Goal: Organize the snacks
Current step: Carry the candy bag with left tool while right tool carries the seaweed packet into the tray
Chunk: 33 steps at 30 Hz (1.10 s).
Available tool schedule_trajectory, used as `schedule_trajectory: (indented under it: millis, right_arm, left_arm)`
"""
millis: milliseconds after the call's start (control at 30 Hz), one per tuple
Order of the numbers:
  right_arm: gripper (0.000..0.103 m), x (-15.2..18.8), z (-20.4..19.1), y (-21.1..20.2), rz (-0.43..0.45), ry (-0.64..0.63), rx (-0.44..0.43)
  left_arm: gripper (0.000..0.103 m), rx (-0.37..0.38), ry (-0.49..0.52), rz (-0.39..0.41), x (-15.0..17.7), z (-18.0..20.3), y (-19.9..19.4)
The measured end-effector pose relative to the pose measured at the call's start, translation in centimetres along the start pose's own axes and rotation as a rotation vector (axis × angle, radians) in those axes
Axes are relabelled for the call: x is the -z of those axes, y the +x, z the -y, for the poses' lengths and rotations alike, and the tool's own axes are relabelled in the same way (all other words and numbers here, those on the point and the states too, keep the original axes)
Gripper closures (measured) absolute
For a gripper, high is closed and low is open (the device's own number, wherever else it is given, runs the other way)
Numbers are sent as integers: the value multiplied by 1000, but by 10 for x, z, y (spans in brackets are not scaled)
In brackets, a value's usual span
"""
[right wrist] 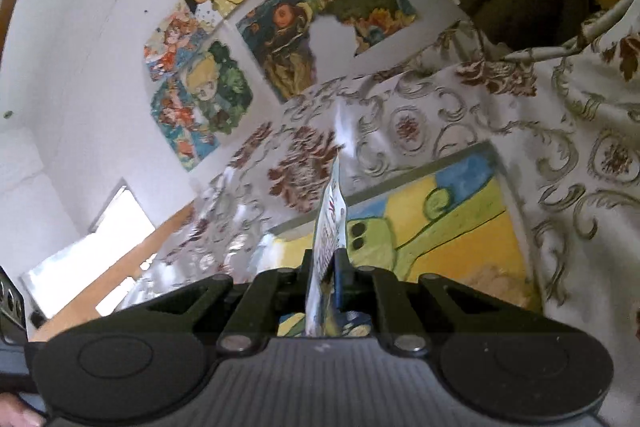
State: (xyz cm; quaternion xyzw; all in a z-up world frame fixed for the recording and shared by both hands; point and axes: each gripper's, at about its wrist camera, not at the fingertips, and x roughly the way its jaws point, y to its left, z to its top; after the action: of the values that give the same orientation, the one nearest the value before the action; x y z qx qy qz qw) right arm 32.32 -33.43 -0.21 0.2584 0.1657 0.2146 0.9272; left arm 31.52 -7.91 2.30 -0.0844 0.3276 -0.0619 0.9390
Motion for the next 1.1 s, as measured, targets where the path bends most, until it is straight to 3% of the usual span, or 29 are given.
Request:
schedule_trajectory:
  millis: [200, 433, 833, 1033, 1100]
  right_arm:
    - [94, 3, 13, 7, -3, 14, 41]
    - [94, -2, 5, 37, -81, -42, 72]
    - [93, -5, -1, 74, -172, -100, 158]
    - [83, -5, -2, 74, -196, -144, 223]
    - [73, -7, -3, 73, -204, -163, 245]
  left_arm:
    - [71, 40, 3, -19, -10, 2, 36]
    - [71, 70, 15, -34, -16, 10, 59]
    - [70, 47, -4, -48, -19, 3, 80]
    - [69, 34, -26, -79, -11, 4, 89]
    - [70, 33, -25, -83, -10, 5, 89]
